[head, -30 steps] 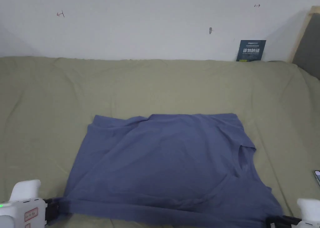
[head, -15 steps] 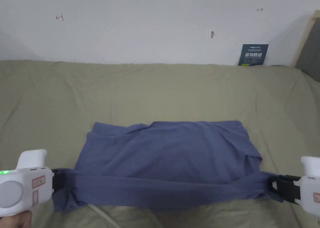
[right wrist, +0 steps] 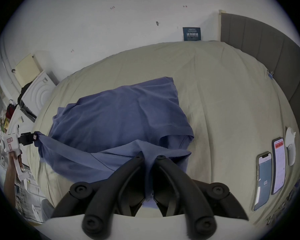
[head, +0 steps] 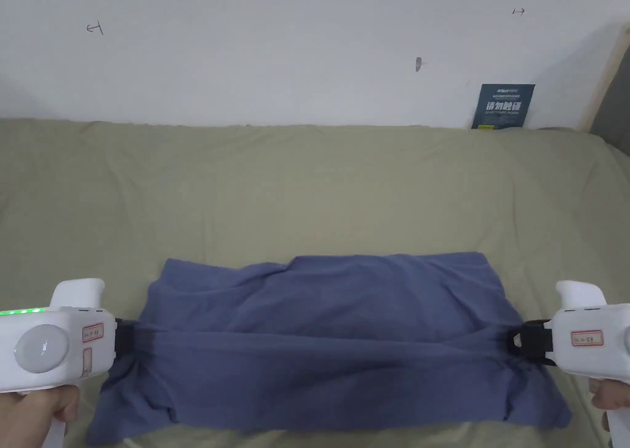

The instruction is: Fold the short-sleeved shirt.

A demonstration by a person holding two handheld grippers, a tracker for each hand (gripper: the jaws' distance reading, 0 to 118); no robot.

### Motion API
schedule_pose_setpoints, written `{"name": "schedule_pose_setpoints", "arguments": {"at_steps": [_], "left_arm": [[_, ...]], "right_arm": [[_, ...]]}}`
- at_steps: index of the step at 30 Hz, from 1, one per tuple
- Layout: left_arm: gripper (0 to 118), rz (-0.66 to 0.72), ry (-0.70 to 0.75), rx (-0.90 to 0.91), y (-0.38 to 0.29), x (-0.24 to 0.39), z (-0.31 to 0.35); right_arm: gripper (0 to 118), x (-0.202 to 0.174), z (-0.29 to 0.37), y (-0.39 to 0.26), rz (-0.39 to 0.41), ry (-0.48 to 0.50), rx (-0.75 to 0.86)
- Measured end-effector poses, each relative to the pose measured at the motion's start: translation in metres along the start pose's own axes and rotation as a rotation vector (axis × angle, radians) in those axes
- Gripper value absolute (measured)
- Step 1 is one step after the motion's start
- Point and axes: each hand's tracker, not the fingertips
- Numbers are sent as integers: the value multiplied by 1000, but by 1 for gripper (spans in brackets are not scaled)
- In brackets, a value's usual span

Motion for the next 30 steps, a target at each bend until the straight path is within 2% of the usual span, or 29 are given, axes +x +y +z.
{"name": "schedule_pose_setpoints", "arguments": {"at_steps": [1, 2, 3, 4, 5, 6, 7, 11, 13, 14, 15, 16, 17, 19, 21, 22, 24, 28, 29, 30], "left_arm": [[0, 1, 7, -10, 1, 1, -6], [7, 4, 6, -17, 1, 2, -11], [28, 12, 1, -29, 0, 2, -14], [74, 6, 23, -45, -1, 3, -17], [118, -3, 45, -58, -3, 4, -21], [117, -7, 55, -71, -6, 2, -22], [116, -30, 49, 21, -7, -1, -14], [116, 13, 30, -2, -19, -14, 12], [108, 6, 32, -13, -31, -19, 29], [86, 11, 22, -21, -38, -22, 37], [53, 16, 4, -22, -46, -26, 46], [7, 32, 3, -9, -56, -28, 55], [0, 33, 12, -12, -64, -28, 60], [0, 43, 33, 29, -86, -34, 67], [0, 90, -24, -42, -105, -40, 66], [0, 129, -41, -41, -113, -41, 65], [0, 122, -30, -36, -125, -41, 66], [0, 151, -99, -71, -118, -40, 60], [32, 152, -93, -74, -114, -38, 56], [81, 111, -50, -60, -107, -37, 50]], "right_arm": [[9, 1, -6, 0, -23, -10, -24], [20, 3, -11, -1, -57, -8, -42], [50, 4, -15, -2, -81, -30, -48], [88, 7, -17, -3, -97, -74, -40], [118, 9, -19, -5, -96, -75, -41], [118, 12, -17, -8, -108, -85, -37], [118, 14, -8, -10, -125, -91, 8], [118, 13, 22, -36, -99, -77, 2], [111, 9, 35, -46, -59, -92, 19], [90, 8, 43, -55, -46, -81, 23], [61, 5, 51, -64, -36, -69, 26], [26, 4, 56, -74, -26, -54, 32], [0, 1, 60, -83, -19, -49, 26], [0, -8, 69, -107, 21, -67, 24], [0, -3, 65, -121, 34, -16, 3], [0, -4, 64, -127, 40, -16, 3], [0, -11, 68, -137, 52, -30, 13], [0, -21, 71, -142, 39, -20, -2], [0, -24, 71, -142, 41, -21, -6], [0, -28, 70, -141, 44, -22, -8]]}}
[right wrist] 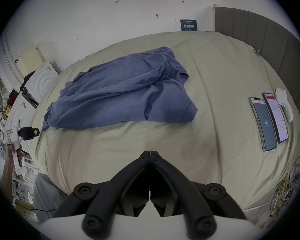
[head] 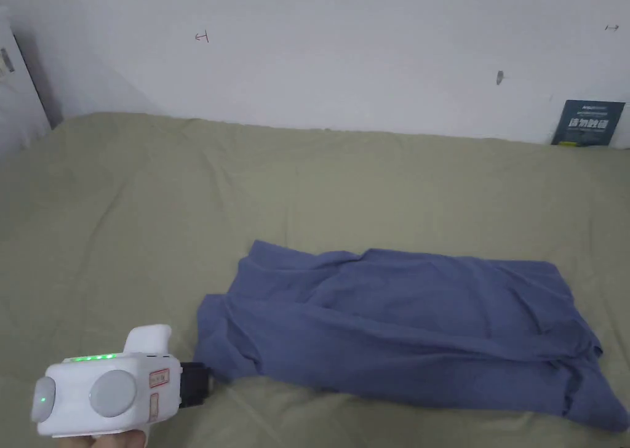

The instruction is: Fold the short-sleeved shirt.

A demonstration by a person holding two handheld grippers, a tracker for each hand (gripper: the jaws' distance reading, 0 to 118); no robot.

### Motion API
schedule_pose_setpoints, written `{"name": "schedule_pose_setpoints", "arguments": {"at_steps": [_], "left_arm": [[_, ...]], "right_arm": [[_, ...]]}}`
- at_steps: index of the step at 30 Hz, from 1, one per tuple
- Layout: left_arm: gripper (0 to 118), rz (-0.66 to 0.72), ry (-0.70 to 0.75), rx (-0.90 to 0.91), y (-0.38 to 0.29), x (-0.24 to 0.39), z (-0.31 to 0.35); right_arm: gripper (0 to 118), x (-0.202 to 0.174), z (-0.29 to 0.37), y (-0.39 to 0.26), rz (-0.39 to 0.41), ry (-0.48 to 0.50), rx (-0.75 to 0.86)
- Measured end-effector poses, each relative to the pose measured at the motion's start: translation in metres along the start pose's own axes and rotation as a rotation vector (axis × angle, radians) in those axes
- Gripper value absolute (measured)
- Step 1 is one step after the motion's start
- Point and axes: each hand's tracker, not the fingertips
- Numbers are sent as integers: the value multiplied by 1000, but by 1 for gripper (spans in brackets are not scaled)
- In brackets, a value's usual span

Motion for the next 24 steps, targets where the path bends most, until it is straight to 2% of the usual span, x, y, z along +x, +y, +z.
{"name": "schedule_pose_setpoints", "arguments": {"at_steps": [1, 3, 7, 8, 9, 10, 11, 12, 13, 14, 16, 18, 20, 21, 22, 24], "left_arm": [[118, -12, 4, -8, 5, 3, -8], [116, -63, -1, 58, 25, 6, -21], [115, -90, 59, -28, 36, 21, -43], [112, -97, 87, -50, 37, 23, -50], [102, -95, 79, -49, 36, 23, -59], [82, -85, 69, -53, 36, 22, -61], [47, -68, 52, -50, 36, 23, -60], [14, -72, 104, -15, 37, 25, -56], [0, -105, 83, 23, 39, 23, -52], [0, -87, 31, 21, 40, 22, -50], [0, -108, 45, -52, 37, 30, -51], [0, -116, 46, -48, 39, 33, -41], [0, -113, 43, -49, 40, 35, -38], [0, -113, 43, -53, 43, 32, -40], [0, -111, 43, -51, 43, 32, -40], [0, -124, 54, -49, 45, 33, -38]], "right_arm": [[0, -3, 0, 1, 2, -4, 1], [0, 17, -10, 14, -11, 8, -12], [0, 21, -19, 24, 0, 9, -17], [0, 23, -22, 26, 0, 9, -18], [0, 25, -24, 27, -3, 6, -18], [0, 25, -27, 29, -6, 2, -22], [0, 27, -29, 30, -10, -1, -28], [0, 29, -30, 30, -13, -3, -30], [0, 31, -30, 31, -13, -4, -31], [0, 32, -31, 31, -12, -7, -27], [0, 36, -31, 34, -14, -10, -19], [18, 37, -31, 38, -18, -14, -10], [42, 37, -33, 43, -6, -57, 0], [86, 38, -36, 47, 4, -70, -12], [118, 38, -41, 51, 2, -62, -30], [117, 41, -38, 60, -17, -43, -24]]}}
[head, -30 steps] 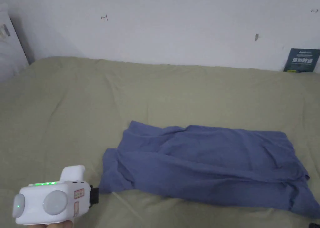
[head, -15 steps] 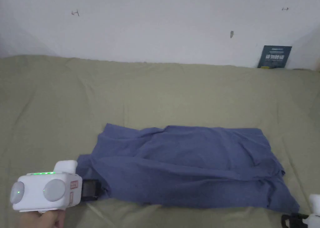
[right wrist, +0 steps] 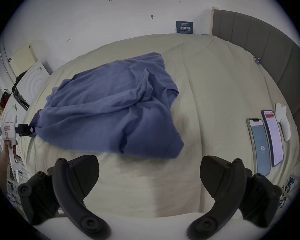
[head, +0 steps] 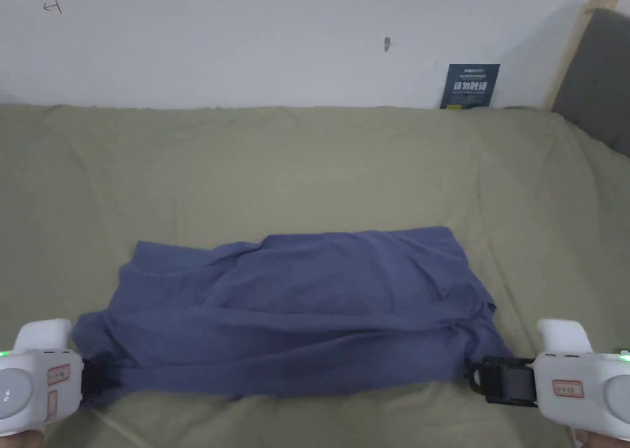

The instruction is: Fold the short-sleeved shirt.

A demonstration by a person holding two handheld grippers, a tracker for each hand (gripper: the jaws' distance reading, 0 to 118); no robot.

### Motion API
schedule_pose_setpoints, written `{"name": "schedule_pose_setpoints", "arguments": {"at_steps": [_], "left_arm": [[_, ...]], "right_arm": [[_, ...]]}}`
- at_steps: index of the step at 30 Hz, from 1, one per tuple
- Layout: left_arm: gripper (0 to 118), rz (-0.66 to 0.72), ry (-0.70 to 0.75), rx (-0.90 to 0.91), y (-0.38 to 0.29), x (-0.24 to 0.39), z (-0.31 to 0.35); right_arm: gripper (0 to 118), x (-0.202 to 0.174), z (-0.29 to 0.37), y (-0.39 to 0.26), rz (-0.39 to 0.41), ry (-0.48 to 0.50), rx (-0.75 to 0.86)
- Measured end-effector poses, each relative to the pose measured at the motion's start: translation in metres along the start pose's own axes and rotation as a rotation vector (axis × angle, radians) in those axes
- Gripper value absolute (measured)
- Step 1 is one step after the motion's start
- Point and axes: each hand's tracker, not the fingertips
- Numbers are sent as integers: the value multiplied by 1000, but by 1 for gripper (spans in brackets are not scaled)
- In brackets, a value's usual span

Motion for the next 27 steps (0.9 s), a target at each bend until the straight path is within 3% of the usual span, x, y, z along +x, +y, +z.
{"name": "schedule_pose_setpoints", "arguments": {"at_steps": [4, 5, 8, 10, 11, 12, 13, 27], "left_arm": [[0, 2, 4, -5, 11, -14, -14], [0, -1, 4, -7, 3, -4, -7], [0, -9, 8, -14, 2, -1, -7], [0, -9, 9, -15, 2, -1, -8], [0, -7, 8, -14, 2, -2, -7], [0, -7, 8, -14, 3, -2, -7], [0, -6, 6, -15, 3, -2, -8], [0, -18, 4, 3, 6, -3, 19]], "right_arm": [[117, 5, -31, 14, -15, 8, -33], [112, 6, -38, 17, -18, 17, -47], [80, 13, -54, 18, -20, 27, -66], [70, 9, -51, 15, 49, 34, -70], [22, 8, -46, 15, 68, 29, -62], [7, 8, -40, 15, 60, 24, -35], [7, 10, -35, 15, 44, 87, 9], [7, 3, 7, 7, 70, 62, -5]]}}
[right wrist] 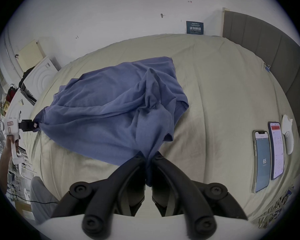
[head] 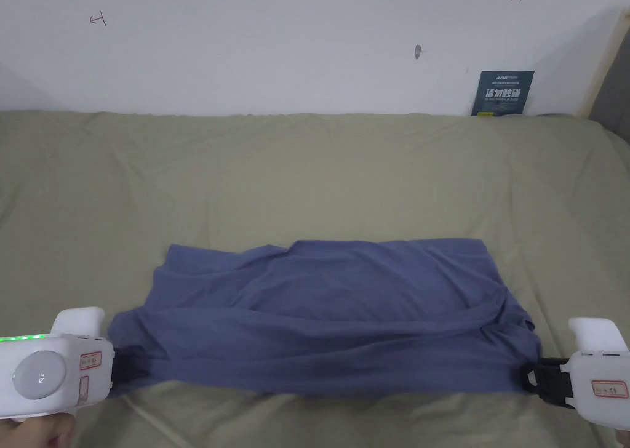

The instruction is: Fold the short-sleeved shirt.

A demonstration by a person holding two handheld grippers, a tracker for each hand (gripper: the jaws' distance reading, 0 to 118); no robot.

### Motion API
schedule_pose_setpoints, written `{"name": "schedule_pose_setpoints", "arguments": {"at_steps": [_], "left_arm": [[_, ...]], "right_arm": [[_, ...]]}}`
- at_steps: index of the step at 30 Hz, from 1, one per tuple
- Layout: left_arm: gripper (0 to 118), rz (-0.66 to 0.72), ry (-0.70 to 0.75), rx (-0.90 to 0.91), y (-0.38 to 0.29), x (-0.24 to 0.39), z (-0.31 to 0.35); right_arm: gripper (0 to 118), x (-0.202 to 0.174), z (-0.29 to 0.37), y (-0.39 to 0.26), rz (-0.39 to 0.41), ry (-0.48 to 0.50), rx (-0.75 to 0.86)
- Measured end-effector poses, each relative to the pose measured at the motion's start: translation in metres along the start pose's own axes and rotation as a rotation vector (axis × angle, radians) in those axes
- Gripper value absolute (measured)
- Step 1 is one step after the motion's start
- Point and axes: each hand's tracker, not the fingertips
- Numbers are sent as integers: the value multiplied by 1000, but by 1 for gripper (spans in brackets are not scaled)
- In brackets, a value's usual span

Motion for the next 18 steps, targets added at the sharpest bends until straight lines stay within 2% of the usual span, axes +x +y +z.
{"name": "schedule_pose_setpoints", "arguments": {"at_steps": [18], "left_arm": [[0, 11, -29, -33, -114, -39, 72]], "right_arm": [[7, -8, 75, -115, -41, 70, -43]]}}
